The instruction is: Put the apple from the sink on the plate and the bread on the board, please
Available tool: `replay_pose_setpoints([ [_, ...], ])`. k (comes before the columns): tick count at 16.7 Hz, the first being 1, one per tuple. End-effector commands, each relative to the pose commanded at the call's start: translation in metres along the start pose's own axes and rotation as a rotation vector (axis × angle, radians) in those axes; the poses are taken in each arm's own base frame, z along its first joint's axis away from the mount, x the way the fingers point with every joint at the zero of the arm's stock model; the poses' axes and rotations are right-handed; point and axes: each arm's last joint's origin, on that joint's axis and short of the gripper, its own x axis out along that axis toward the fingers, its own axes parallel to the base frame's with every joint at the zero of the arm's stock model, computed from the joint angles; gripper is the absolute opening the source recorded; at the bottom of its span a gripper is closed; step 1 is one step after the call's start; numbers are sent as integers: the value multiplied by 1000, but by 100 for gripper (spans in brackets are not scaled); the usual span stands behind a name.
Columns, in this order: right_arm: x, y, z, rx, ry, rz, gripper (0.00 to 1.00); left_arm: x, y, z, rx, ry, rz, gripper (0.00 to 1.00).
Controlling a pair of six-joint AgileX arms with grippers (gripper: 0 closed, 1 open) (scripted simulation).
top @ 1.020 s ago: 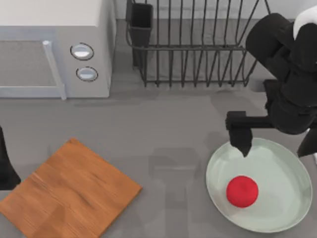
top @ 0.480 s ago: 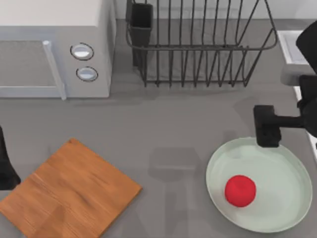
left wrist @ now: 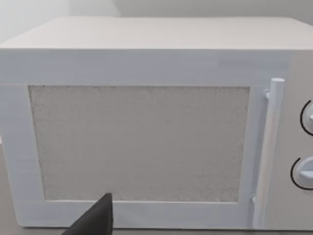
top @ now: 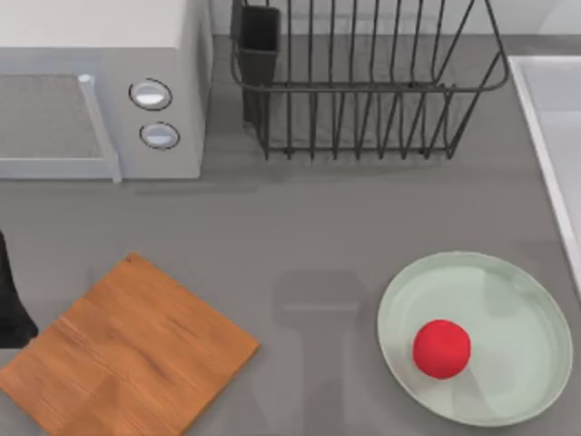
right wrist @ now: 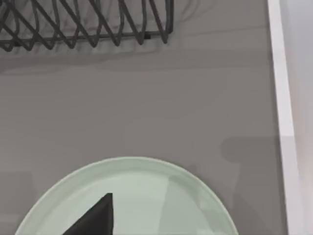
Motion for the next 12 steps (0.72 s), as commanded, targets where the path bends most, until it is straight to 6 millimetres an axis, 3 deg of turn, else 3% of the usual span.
replay_pose_setpoints([
  [3,-8,-19,-35,-47,-273,-27,100,0,0,0,0,0,0,100],
  [6,-1,-32,-64,-99,-475,-81,100,0,0,0,0,0,0,100],
  [9,7,-41,-79,-138,-592,-129,100,0,0,0,0,0,0,100],
  [12,9,-43,-83,-148,-618,-142,100,0,0,0,0,0,0,100],
])
